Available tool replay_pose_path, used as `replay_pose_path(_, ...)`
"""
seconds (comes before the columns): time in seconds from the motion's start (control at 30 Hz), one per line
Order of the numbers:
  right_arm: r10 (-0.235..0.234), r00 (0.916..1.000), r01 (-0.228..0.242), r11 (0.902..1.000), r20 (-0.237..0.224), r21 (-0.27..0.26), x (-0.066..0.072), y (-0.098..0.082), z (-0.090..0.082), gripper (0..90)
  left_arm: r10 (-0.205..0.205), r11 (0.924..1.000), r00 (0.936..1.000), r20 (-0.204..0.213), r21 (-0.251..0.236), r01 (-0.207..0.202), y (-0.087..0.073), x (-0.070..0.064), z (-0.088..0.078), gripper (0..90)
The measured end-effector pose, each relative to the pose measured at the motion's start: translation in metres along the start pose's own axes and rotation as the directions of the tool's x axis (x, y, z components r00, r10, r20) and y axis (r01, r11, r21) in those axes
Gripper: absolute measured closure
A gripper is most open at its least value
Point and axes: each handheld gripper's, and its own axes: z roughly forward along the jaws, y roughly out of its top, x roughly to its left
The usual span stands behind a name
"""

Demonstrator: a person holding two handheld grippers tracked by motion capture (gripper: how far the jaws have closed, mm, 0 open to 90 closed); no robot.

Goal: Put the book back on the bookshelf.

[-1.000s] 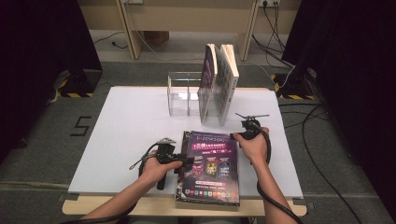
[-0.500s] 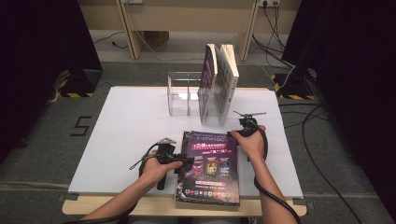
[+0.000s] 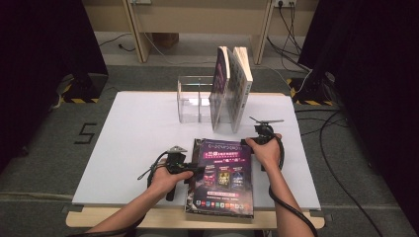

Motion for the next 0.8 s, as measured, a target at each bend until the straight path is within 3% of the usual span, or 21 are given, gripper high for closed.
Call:
replay_pose_path(0.3, 0.058, 0.9964, -0.062, 0.9957, -0.062, -0.069, 0.006, 0.001, -0.023, 56.6, 0.015, 0.9999, 0.9994, -0.030, -0.002, -0.016, -0.002, -0.003, -0.001, 57.5)
replay_pose_path(0.4, 0.052, 0.9961, -0.058, 0.9952, -0.071, -0.079, 0.010, 0.000, -0.031, 56.6, 0.015, 0.9999, 0.9993, -0.034, -0.003, -0.015, -0.002, -0.003, -0.001, 57.9)
replay_pose_path(0.63, 0.095, 0.9915, -0.101, 0.9926, -0.090, -0.067, 0.010, -0.007, -0.039, 56.5, 0.014, 0.9999, 0.9991, -0.040, -0.005, -0.014, -0.003, -0.004, -0.001, 58.6)
replay_pose_path(0.7, 0.139, 0.9842, -0.146, 0.9881, -0.109, -0.049, 0.008, -0.012, -0.040, 56.2, 0.015, 0.9999, 0.9990, -0.043, -0.003, -0.015, -0.002, -0.004, -0.001, 59.1)
replay_pose_path(0.8, 0.167, 0.9797, -0.172, 0.9845, -0.110, -0.034, 0.003, -0.018, -0.038, 56.1, 0.014, 0.9999, 0.9990, -0.042, 0.002, -0.014, -0.002, -0.004, -0.001, 59.3)
